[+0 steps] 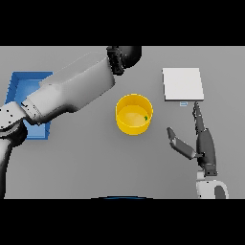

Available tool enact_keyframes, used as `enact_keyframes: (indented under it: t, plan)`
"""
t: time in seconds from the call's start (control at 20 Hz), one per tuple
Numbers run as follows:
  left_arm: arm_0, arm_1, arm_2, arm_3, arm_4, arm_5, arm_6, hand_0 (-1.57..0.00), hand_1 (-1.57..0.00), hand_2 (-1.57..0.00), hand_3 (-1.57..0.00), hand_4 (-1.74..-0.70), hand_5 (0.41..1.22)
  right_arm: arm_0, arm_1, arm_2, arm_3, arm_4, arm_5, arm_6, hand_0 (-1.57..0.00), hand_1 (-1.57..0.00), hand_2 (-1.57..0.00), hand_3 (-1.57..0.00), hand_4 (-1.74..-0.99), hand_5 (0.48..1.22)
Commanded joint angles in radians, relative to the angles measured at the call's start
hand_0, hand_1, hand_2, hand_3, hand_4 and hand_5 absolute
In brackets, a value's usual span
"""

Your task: Pick up the red beaker and tilt it to pour out 1 green nut into yellow bowl. Pick up the yellow bowl and place it on the metallic measuring scale.

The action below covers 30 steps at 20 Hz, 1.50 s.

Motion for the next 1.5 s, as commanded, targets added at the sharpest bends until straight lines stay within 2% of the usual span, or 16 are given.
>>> enact_keyframes:
  t: [0.0,0.05,0.15,0.2,0.3,0.4,0.45,0.55,0.65,0.75,0.85,0.95,1.3,1.45]
  plan:
    - [-0.021,0.013,0.022,0.013,0.015,0.017,0.006,-1.57,-1.57,-1.43,-1.27,-1.69,1.221,0.005,-0.002,0.005,0.003,0.007,0.001,-0.004,0.0,0.0,0.0,0.0,-1.19,0.594]
    - [-0.05,0.032,0.043,0.025,0.038,0.016,-0.008,-1.57,-1.57,-1.46,-1.04,-1.7,1.221,-0.003,-0.001,-0.002,0.005,-0.007,0.006,0.004,0.0,0.0,0.0,0.0,-1.186,0.596]
    - [-0.096,0.065,0.09,0.07,0.076,0.037,0.002,-1.57,-1.57,-1.5,-1.23,-1.7,1.221,-0.014,0.006,-0.005,0.026,-0.026,0.015,0.002,0.0,0.0,0.0,0.0,-1.181,0.593]
    - [-0.115,0.056,0.122,0.116,0.103,0.033,0.032,-1.57,-1.57,-1.51,-1.3,-1.71,1.221,-0.016,0.005,-0.007,0.021,-0.039,0.024,0.001,0.0,0.0,0.0,0.0,-1.182,0.593]
    - [-0.136,0.084,0.206,0.199,0.184,0.044,0.051,-1.57,-1.57,-1.53,-1.4,-1.72,1.221,-0.022,0.004,-0.012,0.027,-0.058,0.036,-0.01,0.0,0.0,0.0,0.0,-1.193,0.597]
    - [-0.123,0.136,0.324,0.251,0.301,0.066,0.118,-1.57,-1.57,-1.55,-1.38,-1.73,1.221,-0.009,0.002,-0.007,0.017,-0.056,0.039,-0.016,0.0,0.0,0.0,0.0,-1.199,0.594]
    - [-0.106,0.15,0.378,0.275,0.358,0.071,0.182,-1.57,-1.57,-1.55,-1.36,-1.73,1.221,-0.012,-0.001,-0.008,0.017,-0.053,0.036,-0.015,0.0,0.0,0.0,0.0,-1.209,0.593]
    - [-0.07,0.192,0.483,0.308,0.48,0.116,0.215,-1.57,-1.57,-1.56,-1.37,-1.73,1.221,-0.031,-0.001,-0.013,0.032,-0.07,0.047,-0.005,0.0,0.0,0.0,0.0,-1.224,0.592]
    - [-0.005,0.252,0.558,0.303,0.585,0.176,0.206,-1.57,-1.57,-1.56,-1.4,-1.74,1.221,-0.023,-0.015,-0.016,0.04,-0.068,0.053,-0.029,0.0,0.0,0.0,0.0,-1.222,0.587]
    - [0.074,0.312,0.622,0.257,0.684,0.227,0.217,-1.57,-1.57,-1.57,-1.43,-1.74,1.221,-0.027,-0.016,-0.015,0.038,-0.064,0.05,-0.037,0.0,0.0,0.0,0.0,-1.222,0.586]
    - [0.162,0.361,0.67,0.185,0.768,0.278,0.307,-1.57,-1.57,-1.57,-1.41,-1.74,1.221,-0.039,-0.022,-0.013,0.053,-0.057,0.052,-0.038,0.0,0.0,0.0,0.0,-1.223,0.591]
    - [0.282,0.402,0.719,0.081,0.857,0.367,0.373,-1.57,-1.57,-1.57,-1.43,-1.74,1.221,-0.033,-0.027,-0.015,0.053,-0.059,0.054,-0.052,0.0,0.0,0.0,0.0,-1.217,0.599]
    - [0.687,0.505,0.758,-0.32,1.027,0.626,0.652,-1.57,-1.57,-1.57,-1.45,-1.74,1.221,-0.049,-0.046,-0.002,0.04,-0.034,0.061,-0.015,0.0,0.0,0.0,0.0,-1.206,0.653]
    - [0.822,0.524,0.748,-0.427,1.065,0.698,0.681,-1.57,-1.57,-1.57,-1.45,-1.74,1.221,-0.038,-0.044,0.006,0.047,-0.026,0.063,-0.02,0.0,0.0,0.0,0.0,-1.215,0.664]
